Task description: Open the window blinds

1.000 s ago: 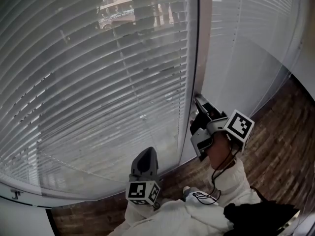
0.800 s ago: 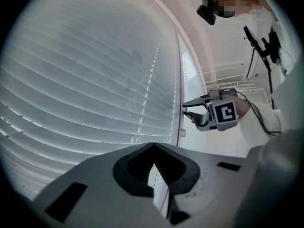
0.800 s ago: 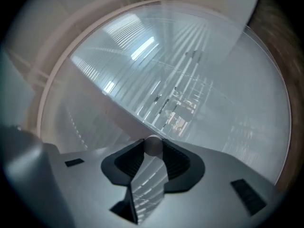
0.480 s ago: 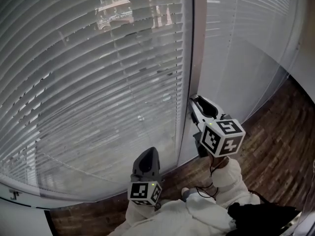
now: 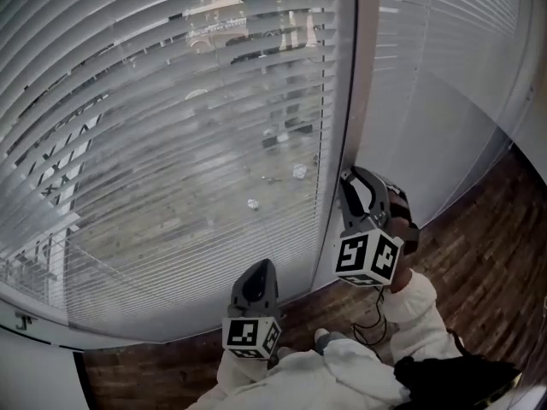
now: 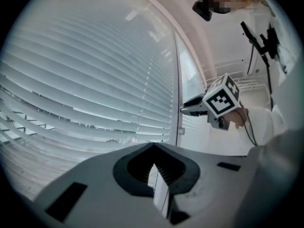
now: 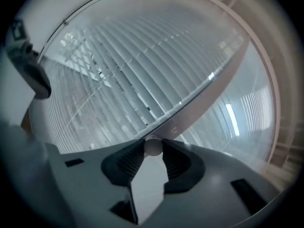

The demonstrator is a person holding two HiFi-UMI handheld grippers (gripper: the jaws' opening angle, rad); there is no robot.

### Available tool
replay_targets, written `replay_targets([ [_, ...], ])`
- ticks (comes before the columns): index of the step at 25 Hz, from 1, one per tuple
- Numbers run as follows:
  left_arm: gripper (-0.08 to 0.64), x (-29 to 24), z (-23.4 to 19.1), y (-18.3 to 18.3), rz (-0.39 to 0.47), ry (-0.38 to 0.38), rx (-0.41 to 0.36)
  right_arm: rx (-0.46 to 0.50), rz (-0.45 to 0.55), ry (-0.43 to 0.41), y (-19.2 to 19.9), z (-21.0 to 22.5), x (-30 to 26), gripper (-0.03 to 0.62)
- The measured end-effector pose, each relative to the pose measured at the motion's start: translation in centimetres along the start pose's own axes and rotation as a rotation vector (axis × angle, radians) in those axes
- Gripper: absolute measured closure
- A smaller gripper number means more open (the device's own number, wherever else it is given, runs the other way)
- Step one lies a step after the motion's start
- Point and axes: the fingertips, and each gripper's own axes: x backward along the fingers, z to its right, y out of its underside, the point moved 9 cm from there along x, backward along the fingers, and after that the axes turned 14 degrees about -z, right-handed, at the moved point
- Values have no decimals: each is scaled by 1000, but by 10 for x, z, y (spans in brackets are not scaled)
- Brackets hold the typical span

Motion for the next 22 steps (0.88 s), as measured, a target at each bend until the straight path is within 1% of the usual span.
replay_targets([
  [2, 561, -2, -1, 0, -4, -9, 1, 147, 1, 60, 2, -3, -2, 465],
  [6, 560, 0, -1, 0, -10, -22, 0, 416, 18, 153, 6, -7, -1, 465],
  [13, 560, -4, -1, 2, -13, -31, -21, 837, 63, 354, 15, -19, -5, 465],
  [16, 560, -5, 0, 1, -14, -29, -30, 978, 71, 411, 18, -21, -5, 465],
  [18, 560, -6, 1, 0, -13, -30, -34, 1052, 80, 441, 20, -22, -5, 465],
  [22, 560, -8, 2, -1, -10, -32, -50, 1122, 101, 450, 22, -21, -5, 463],
])
